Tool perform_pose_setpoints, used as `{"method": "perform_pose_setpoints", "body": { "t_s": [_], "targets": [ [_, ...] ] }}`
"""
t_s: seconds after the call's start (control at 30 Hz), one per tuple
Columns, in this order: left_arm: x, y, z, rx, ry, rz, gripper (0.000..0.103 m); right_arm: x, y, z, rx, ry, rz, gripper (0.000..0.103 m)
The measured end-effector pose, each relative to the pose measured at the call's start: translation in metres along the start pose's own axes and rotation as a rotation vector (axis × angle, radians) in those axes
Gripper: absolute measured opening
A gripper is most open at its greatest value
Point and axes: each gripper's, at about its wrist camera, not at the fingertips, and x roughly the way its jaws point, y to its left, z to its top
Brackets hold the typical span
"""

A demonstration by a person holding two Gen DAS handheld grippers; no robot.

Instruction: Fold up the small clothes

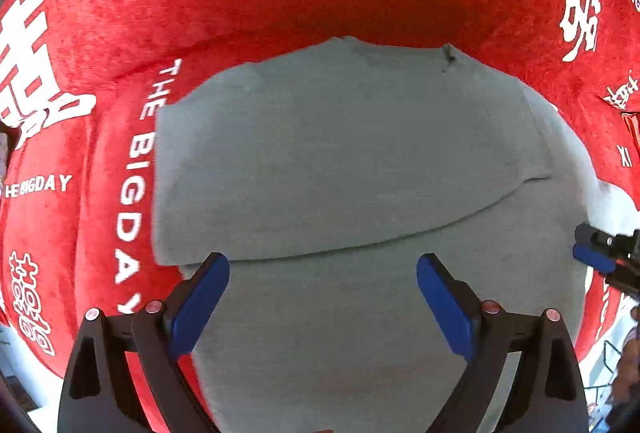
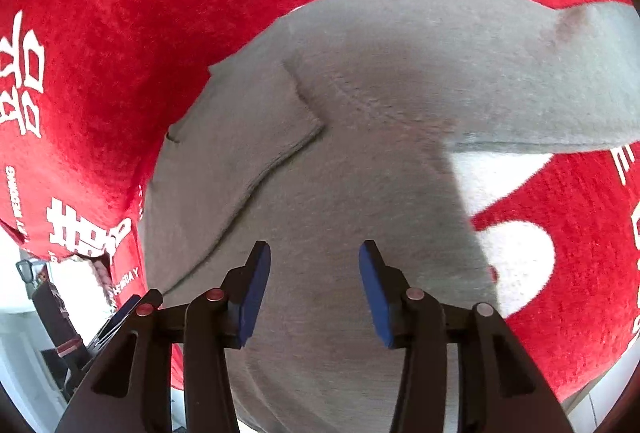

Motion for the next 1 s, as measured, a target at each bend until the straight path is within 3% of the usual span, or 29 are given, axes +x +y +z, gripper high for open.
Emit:
{"method": "perform_pose_setpoints", "body": {
  "t_s": [0.17, 0.37, 0.67, 0.83, 1.0],
  "targets": [
    [0.017, -0.025, 0.007, -0.010, 0.046, 0.016, 0.095, -0.013, -0.025, 0.004, 0.046, -0.024, 0.005, 0.050],
    [0.030, -0.068, 0.006, 0.097, 0.095, 0.005, 0.095, -0.038, -0.072, 0.015, 0.133, -0.073, -0.013, 0.050],
    [0.036, -0.133, 0.006, 0.204, 0.106, -0.013, 0.095, -0.080, -0.182, 0.024, 0.431, -0.191, 0.007, 0.054],
    [0.040, -0.157, 0.007, 0.225, 0.121, -0.020, 0.095, -0.090, -0.233, 0.026, 0.609, -0.253, 0.084, 0.054],
    [0.044, -0.182, 0.012, 0.234, 0.130, -0.020, 0.095, -0.086, -0.258, 0.031, 0.717, -0.299, 0.184, 0.054]
  ]
}}
